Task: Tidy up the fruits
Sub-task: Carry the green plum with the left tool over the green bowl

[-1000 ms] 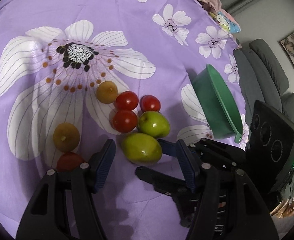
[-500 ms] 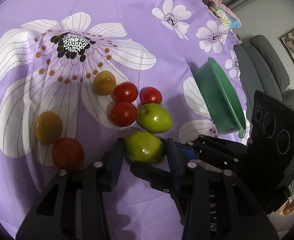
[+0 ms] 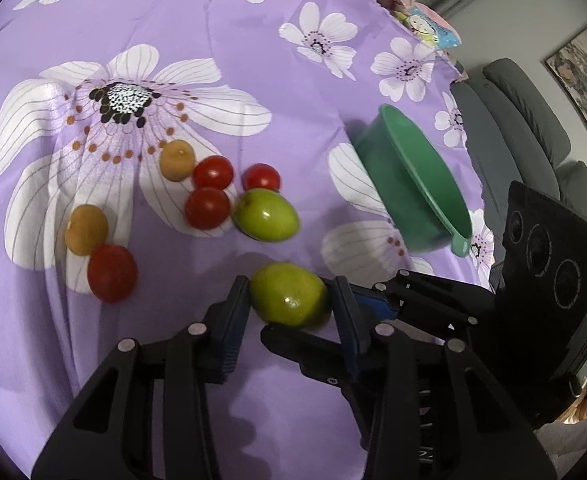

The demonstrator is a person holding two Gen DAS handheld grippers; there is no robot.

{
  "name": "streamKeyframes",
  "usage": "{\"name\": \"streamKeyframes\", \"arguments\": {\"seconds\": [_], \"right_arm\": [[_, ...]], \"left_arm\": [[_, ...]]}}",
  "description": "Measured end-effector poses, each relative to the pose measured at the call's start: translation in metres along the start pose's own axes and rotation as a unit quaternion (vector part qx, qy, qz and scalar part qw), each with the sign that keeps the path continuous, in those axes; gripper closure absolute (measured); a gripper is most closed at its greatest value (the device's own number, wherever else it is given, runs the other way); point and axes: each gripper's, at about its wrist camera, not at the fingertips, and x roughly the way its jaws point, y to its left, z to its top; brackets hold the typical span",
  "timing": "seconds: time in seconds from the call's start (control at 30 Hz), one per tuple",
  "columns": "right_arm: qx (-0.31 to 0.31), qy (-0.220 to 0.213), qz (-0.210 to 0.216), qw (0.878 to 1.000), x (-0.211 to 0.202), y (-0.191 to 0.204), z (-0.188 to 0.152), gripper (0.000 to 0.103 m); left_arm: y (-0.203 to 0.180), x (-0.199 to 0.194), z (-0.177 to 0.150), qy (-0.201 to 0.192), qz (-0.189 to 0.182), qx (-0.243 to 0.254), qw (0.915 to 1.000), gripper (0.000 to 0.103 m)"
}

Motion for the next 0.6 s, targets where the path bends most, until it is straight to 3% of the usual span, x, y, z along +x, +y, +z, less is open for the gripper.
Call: {"name": "streamKeyframes", "arguments": {"seconds": [0.6], "right_arm": [[0.008, -0.028, 0.000, 1.000, -0.040, -0.001, -0.036, 0.065]], "left_arm": [[-0.046, 0.002, -0.020, 0.015, 0.017, 0.041, 0.9989, 0.062]]}}
